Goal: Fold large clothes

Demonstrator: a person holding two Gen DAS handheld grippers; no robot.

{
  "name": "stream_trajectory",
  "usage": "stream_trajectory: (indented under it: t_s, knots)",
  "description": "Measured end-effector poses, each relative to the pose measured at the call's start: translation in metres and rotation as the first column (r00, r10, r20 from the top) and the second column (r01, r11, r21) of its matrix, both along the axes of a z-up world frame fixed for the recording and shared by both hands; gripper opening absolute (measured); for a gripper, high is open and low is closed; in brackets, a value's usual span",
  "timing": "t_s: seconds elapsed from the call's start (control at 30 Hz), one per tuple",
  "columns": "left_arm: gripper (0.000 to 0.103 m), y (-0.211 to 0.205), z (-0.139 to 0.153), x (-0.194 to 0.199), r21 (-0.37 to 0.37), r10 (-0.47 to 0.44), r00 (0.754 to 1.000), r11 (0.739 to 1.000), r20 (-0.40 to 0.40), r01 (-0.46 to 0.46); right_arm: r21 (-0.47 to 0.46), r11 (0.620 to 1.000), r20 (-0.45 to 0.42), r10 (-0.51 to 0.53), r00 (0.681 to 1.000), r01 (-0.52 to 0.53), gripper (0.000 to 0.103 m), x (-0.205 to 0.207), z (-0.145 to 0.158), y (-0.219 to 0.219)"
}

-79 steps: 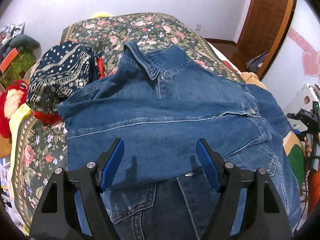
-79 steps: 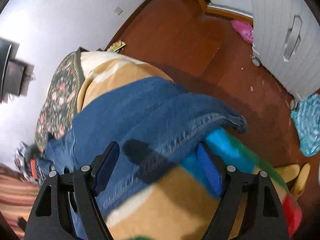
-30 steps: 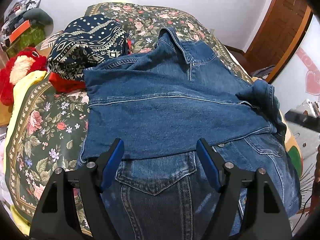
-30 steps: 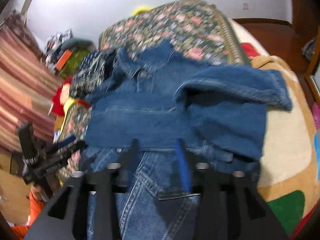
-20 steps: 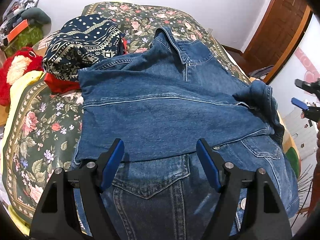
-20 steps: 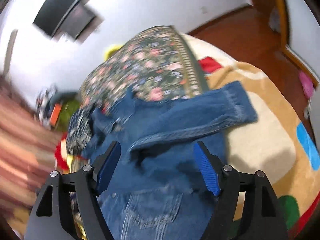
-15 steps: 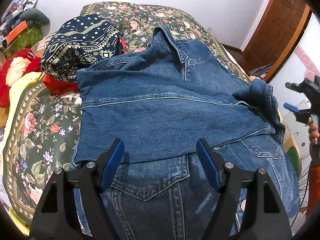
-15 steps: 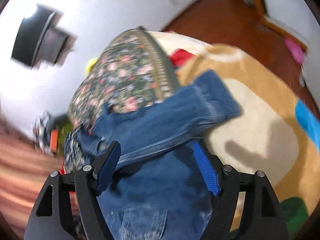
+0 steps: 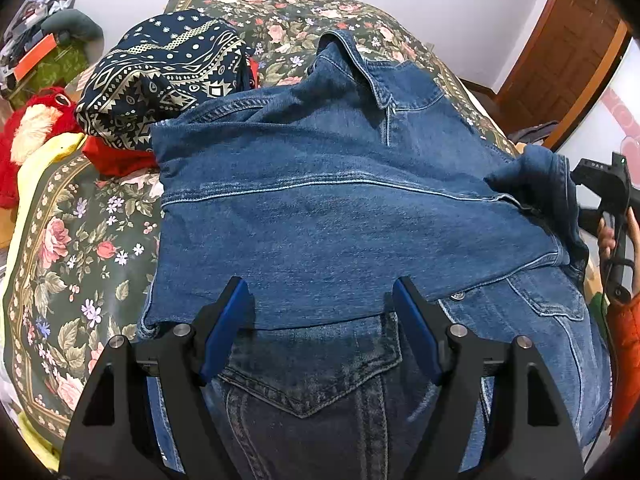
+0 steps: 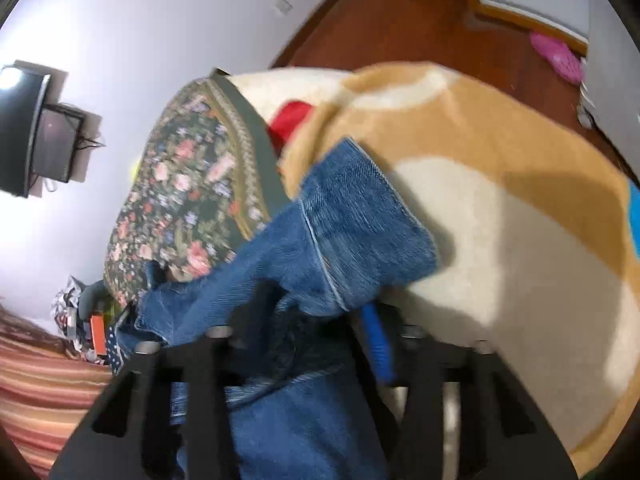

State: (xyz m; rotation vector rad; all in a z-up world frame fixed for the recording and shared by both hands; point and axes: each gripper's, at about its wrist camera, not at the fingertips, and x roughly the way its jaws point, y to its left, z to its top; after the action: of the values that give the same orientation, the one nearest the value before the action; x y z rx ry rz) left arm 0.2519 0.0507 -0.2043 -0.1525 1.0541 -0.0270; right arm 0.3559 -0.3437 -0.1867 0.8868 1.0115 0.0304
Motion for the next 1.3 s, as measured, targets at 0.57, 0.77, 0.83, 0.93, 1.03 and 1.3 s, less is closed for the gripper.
stream_trajectory:
  t_s: [0.57, 0.77, 0.83, 0.93, 1.03, 1.3]
  knots:
    - [0.074, 0.02, 0.035, -0.032, -0.035, -0.004, 0.994, 0.999, 0.113, 0.008, -0.268, 0.896, 0.402, 0.437, 0.805, -0.353, 0.007, -0.037, 0.19, 0.149]
    - [0.075, 0.047, 0.046, -0.054, -0.056, 0.041, 0.988, 0.998, 0.149, -0.033, -0.305, 0.773, 0.331, 0.633, 0.699, -0.556, 0.007, -0.057, 0.174, 0.242]
    - [0.076, 0.056, 0.047, -0.06, -0.065, 0.06, 0.987, 0.997, 0.15, -0.05, -0.312, 0.719, 0.269, 0.693, 0.668, -0.621, 0.007, -0.062, 0.153, 0.27]
    - [0.076, 0.071, 0.048, -0.071, -0.071, 0.089, 0.985, 0.994, 0.151, -0.079, -0.299, 0.627, 0.14, 0.774, 0.617, -0.719, 0.007, -0.072, 0.108, 0.308]
    - [0.077, 0.081, 0.046, -0.079, -0.081, 0.115, 0.983, 0.991, 0.145, -0.104, -0.284, 0.557, 0.039, 0.82, 0.571, -0.78, 0.007, -0.081, 0.071, 0.33]
    - [0.077, 0.097, 0.03, -0.084, -0.197, 0.177, 0.981, 0.968, 0.079, -0.158, -0.184, 0.449, -0.096, 0.877, 0.471, -0.874, 0.031, -0.1, 0.048, 0.337]
